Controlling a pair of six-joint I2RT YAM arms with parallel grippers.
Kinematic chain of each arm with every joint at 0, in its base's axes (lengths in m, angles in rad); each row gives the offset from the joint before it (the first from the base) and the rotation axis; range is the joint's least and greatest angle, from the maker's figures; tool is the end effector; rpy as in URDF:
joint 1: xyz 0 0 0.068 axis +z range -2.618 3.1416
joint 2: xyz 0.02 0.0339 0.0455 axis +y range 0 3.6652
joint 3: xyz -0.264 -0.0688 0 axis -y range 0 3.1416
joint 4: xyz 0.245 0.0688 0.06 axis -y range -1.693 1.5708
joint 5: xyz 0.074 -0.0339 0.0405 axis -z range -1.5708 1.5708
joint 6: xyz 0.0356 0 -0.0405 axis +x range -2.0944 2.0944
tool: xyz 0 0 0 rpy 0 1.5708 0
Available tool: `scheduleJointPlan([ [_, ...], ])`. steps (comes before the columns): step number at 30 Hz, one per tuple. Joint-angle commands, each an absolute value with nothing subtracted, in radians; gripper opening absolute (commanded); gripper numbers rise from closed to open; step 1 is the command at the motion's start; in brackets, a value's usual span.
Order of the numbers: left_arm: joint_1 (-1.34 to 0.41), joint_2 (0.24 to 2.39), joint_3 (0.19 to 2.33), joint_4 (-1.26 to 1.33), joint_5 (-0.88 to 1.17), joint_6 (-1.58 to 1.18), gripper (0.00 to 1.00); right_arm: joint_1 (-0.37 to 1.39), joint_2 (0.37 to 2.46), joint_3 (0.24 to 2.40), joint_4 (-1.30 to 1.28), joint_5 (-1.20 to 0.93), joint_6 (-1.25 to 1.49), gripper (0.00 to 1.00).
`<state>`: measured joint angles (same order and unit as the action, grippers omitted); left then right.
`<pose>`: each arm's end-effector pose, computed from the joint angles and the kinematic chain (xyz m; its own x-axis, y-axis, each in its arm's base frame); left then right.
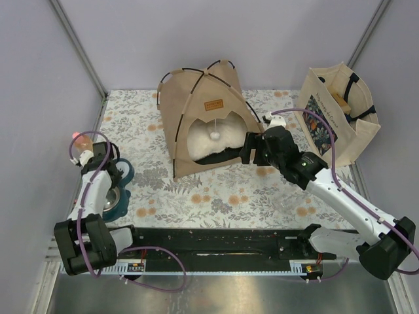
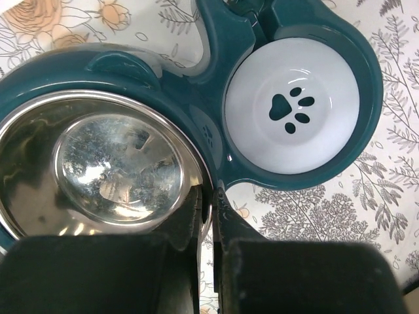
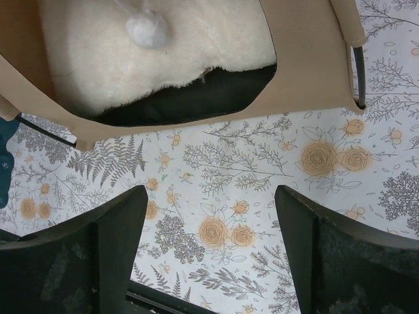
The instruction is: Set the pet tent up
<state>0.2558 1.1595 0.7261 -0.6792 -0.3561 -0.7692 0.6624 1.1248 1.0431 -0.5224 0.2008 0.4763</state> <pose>0.1995 0.0650 0.2108 -0.3547 -0.7666 -0.5353 -0.8811 0.4656 -0.0830 0.1974 0.1450 0.3296 -0.6150 0.0901 -0.7834 -0.2152 0.9366 0.2767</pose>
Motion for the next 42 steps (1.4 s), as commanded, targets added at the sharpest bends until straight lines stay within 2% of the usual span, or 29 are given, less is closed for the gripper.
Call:
scheduleJointPlan([
  [1,0.190,1.187,0.696,-0.686,-0.259,-0.847,0.00,0.647,1.092,1.034,-0.522,0.219,0.474,0.88],
  [16,0.060,1.299,0.716,-0.638,-0.204,-0.750,0.00,0.641,1.057,1.000,-0.514,0.245,0.505,0.88],
  [24,-0.054,1.322,0.687,-0.607,-0.114,-0.819,0.09,0.640,1.043,0.971,-0.511,0.259,0.540,0.88],
  [34,-0.074,1.319,0.804,-0.724,-0.259,-0.749,0.47,0.638,1.057,0.976,-0.509,0.265,0.564,0.88],
  [42,-0.074,1.244,0.949,-0.776,-0.270,-0.678,0.76,0.632,1.074,1.009,-0.580,0.285,0.597,0.89],
])
